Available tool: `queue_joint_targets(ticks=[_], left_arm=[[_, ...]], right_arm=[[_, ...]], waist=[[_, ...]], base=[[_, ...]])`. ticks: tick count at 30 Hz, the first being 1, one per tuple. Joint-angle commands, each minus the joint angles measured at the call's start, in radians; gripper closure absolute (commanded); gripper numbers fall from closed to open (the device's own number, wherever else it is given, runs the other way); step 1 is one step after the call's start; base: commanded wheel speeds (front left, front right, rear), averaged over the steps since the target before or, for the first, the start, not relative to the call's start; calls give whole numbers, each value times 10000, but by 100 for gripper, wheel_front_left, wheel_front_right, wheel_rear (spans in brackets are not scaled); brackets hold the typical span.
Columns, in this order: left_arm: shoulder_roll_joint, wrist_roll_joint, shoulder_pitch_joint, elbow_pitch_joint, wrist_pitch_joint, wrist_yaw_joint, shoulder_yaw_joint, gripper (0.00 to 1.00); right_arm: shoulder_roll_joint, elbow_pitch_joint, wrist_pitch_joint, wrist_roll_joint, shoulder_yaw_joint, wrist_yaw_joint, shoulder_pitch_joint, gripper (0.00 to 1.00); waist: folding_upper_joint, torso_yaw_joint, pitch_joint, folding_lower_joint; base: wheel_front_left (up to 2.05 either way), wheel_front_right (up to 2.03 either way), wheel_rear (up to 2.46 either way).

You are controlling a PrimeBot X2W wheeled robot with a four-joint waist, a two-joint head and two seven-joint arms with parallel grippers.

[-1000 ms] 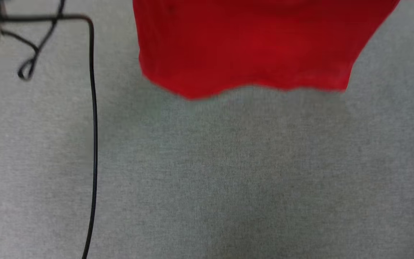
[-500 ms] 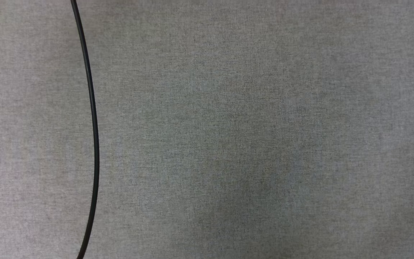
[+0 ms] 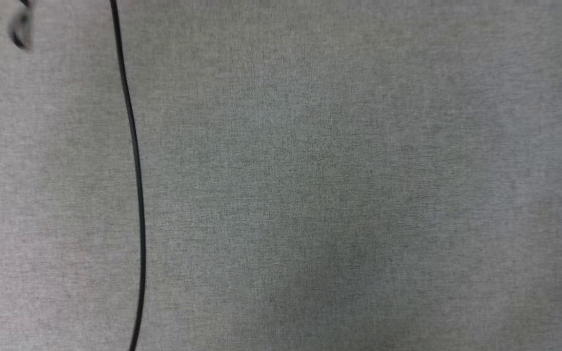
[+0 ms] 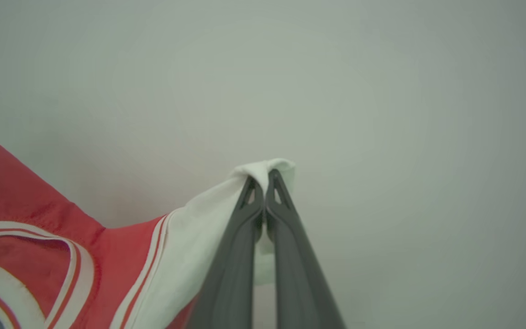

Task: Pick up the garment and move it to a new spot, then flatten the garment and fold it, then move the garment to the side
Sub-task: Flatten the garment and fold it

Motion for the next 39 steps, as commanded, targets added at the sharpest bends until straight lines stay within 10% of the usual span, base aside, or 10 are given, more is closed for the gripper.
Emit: queue_joint_targets(ticks=[1,25,39], left_arm=[[17,184,505,-291,-68,-14,128,100],[341,586,12556,-5323,-55,1083,2627,100],[545,-27,16509,-5964,94,1582,2965,100]], right_arm=[[50,6,-216,181,159,-15,395,100],[19,-2448,-1022,909,-189,-15,9897,100],[216,-4344,162,455,-2142,-15,14748,100]], waist=[[0,-29,-178,-2],[0,26,-3749,-2],[0,127,-5143,-2]], base=[[0,0,0],[0,0,0],[0,0,0]])
